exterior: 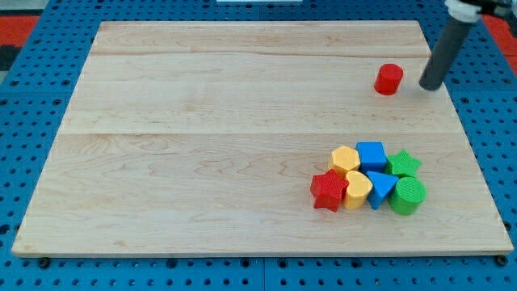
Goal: Slide red circle to the center
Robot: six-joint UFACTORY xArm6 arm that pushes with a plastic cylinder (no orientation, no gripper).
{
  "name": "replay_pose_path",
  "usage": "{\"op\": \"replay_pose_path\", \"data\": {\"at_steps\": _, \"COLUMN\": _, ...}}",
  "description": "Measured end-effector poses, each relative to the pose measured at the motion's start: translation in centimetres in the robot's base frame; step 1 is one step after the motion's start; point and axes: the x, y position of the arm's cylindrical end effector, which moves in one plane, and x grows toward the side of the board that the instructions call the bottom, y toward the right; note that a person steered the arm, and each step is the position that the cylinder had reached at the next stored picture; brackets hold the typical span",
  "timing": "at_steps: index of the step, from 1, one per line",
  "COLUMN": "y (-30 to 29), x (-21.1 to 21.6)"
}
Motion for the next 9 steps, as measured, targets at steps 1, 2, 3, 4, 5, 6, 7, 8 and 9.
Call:
{"op": "replay_pose_path", "data": {"at_steps": 1, "y": -3.9, "x": -1.2}}
{"op": "replay_pose_path", "data": {"at_steps": 2, "y": -7.5, "x": -0.8}}
{"op": "replay_pose_path", "data": {"at_steps": 3, "y": -9.4, "x": 0.6}}
{"op": "replay_pose_path", "data": {"at_steps": 4, "y": -8.0, "x": 1.6}}
{"op": "replay_pose_path", "data": {"at_steps": 5, "y": -7.2, "x": 3.3}}
{"op": "replay_pose_path", "data": {"at_steps": 6, "y": -9.3, "x": 3.7}}
{"op": "replay_pose_path", "data": {"at_steps": 7, "y": -12.5, "x": 3.7}}
{"op": "replay_pose_path", "data": {"at_steps": 8, "y": -15.9, "x": 4.6}}
{"op": "replay_pose_path", "data": {"at_steps": 9, "y": -19.9, "x": 4.6}}
